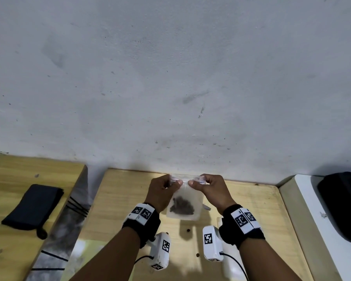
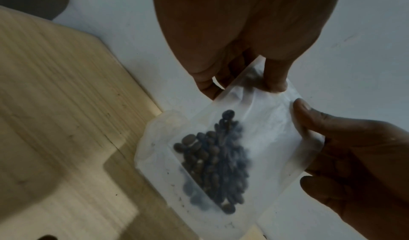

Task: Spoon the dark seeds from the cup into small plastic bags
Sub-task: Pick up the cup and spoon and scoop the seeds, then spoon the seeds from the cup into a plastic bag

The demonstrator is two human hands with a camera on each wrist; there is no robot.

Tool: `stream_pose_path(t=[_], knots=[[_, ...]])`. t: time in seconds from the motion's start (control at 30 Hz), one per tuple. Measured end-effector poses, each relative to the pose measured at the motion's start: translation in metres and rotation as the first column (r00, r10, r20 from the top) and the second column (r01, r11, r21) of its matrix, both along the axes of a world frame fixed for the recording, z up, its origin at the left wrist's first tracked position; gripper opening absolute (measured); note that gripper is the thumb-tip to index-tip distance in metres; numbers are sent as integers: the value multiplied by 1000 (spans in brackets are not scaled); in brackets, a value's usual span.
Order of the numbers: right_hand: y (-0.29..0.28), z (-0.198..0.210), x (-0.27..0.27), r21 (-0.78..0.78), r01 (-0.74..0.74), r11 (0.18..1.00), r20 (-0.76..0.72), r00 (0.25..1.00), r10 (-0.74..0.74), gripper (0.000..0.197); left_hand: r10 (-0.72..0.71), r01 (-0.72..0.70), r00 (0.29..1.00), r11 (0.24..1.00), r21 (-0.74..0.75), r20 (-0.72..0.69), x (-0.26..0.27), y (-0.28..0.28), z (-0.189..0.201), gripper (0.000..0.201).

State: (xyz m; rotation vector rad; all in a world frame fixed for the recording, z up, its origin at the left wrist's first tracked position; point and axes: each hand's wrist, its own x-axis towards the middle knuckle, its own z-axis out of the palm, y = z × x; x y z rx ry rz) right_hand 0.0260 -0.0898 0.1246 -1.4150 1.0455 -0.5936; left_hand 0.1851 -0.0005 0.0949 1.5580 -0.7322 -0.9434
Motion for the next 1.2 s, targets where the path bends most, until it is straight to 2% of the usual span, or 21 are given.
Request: stream_pose_path(t=[0.07, 0.13, 0.2, 0.37, 0.47, 0.53, 0.63, 0.67, 0.73, 0.8, 0.87, 1.2], knots=[[-1, 3, -3, 51, 46, 998, 33, 998, -48, 21, 12, -13, 997, 1000, -7, -77, 1, 0, 1, 24], [-4, 0, -9, 126, 92, 988, 62, 993, -100, 26, 23, -27, 987, 999, -27, -157, 3, 0, 1, 26], [-8, -4, -15, 153, 94, 984, 59, 993, -104, 32, 9, -16, 984, 999, -38, -178, 6, 0, 2, 25], [-6, -8, -14, 57, 122, 991, 45, 991, -125, 33, 11, -12, 988, 1000, -8, -155, 3, -7, 2, 26], [-3, -14, -12, 0, 170, 986, 57, 984, -169, 26, 96, -89, 976, 995, 45, -194, -1, -14, 1, 26], [1, -21, -14, -33, 82, 996, 44, 996, -81, 27, 191, -175, 954, 981, 85, -233, 0, -17, -2, 22], [5, -29, -19, -83, -72, 994, -70, 995, 66, 14, 267, -253, 932, 964, 88, -247, 1, -19, -4, 7], [6, -32, -20, -69, -70, 995, -86, 994, 64, 17, 269, -257, 932, 963, 81, -244, 2, -19, -4, 18], [4, -36, -23, -23, 11, 1000, -71, 997, -13, 30, 203, -197, 955, 979, 48, -216, 0, -16, -4, 38], [1, -41, -25, 14, 57, 998, -46, 997, -56, 42, 82, -78, 985, 996, 33, -149, -6, -13, -6, 37], [-1, -44, -28, 11, 27, 1000, -53, 998, -26, 48, 19, -13, 995, 998, 66, -100, -11, -9, -13, 33], [33, -68, -44, -24, -202, 979, -196, 961, 194, 52, 44, -63, 994, 978, 200, 101, -34, 45, -38, 30]])
